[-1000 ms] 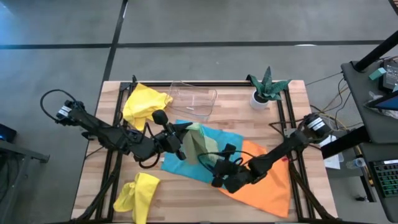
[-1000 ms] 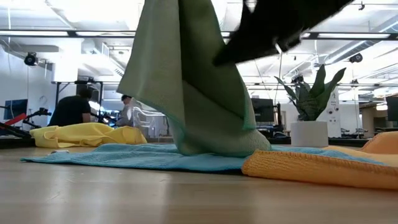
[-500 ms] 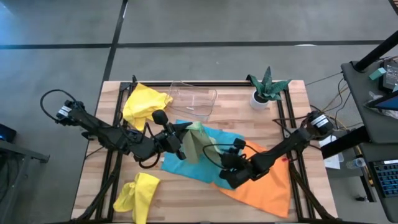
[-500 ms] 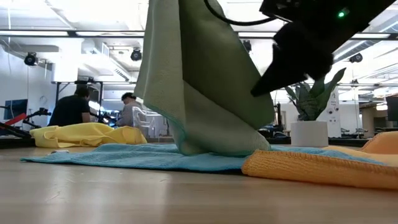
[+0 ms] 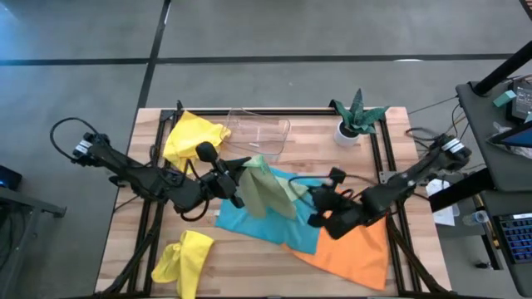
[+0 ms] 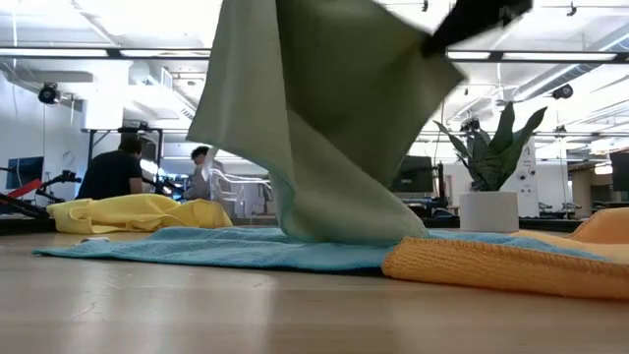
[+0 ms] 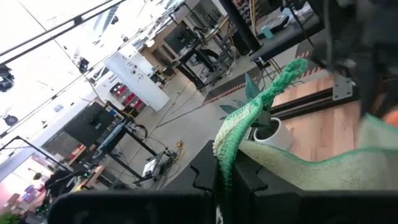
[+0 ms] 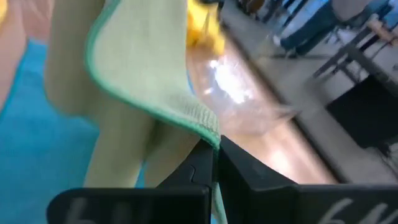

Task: Fold microfiber towels
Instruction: Fold the green towel

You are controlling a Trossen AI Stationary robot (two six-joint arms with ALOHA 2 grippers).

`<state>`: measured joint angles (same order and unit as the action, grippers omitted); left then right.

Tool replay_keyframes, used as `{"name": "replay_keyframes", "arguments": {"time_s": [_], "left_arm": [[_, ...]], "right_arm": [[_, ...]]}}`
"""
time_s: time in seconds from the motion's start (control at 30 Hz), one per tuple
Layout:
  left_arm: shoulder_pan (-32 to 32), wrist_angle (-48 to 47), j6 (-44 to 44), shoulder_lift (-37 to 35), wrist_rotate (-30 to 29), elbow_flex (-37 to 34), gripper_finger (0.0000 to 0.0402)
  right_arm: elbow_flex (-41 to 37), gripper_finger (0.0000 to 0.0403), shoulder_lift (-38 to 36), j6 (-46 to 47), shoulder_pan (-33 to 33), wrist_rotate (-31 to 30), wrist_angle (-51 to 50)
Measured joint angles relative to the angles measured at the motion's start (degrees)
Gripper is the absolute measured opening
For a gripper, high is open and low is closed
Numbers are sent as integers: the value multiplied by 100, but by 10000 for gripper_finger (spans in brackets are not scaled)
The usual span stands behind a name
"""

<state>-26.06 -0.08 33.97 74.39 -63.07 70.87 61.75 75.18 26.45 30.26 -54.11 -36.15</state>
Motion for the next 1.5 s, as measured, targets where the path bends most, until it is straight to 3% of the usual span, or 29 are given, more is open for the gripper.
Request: {"name": "replay_keyframes", "arguments": {"time_s": [0.23, 0.47, 0.7, 1.03, 1.3, 1.5], "left_arm": [[122, -414, -63, -131, 104, -9, 0], [374, -623, -70, -183, 196, -20, 0], [832, -549, -225, -550, 1046, -174, 0], [1073, 1047, -65, -1705, 2141, -1913, 0], [1256, 2577, 110, -2496, 2655, -3557, 0], [1385, 3412, 149, -2826, 3216, -4100, 0]], "right_arm": [[295, 8, -914, -834, -31, -272, -126], [708, 8, -1299, -1154, -28, -384, -540], [1160, 8, -1325, -990, -50, -658, -1429], [1290, 8, -1323, -172, -107, -647, -2619], [1288, 8, -1369, -201, -260, -642, -2658], [1288, 8, -1340, -311, -506, -420, -2639]]}}
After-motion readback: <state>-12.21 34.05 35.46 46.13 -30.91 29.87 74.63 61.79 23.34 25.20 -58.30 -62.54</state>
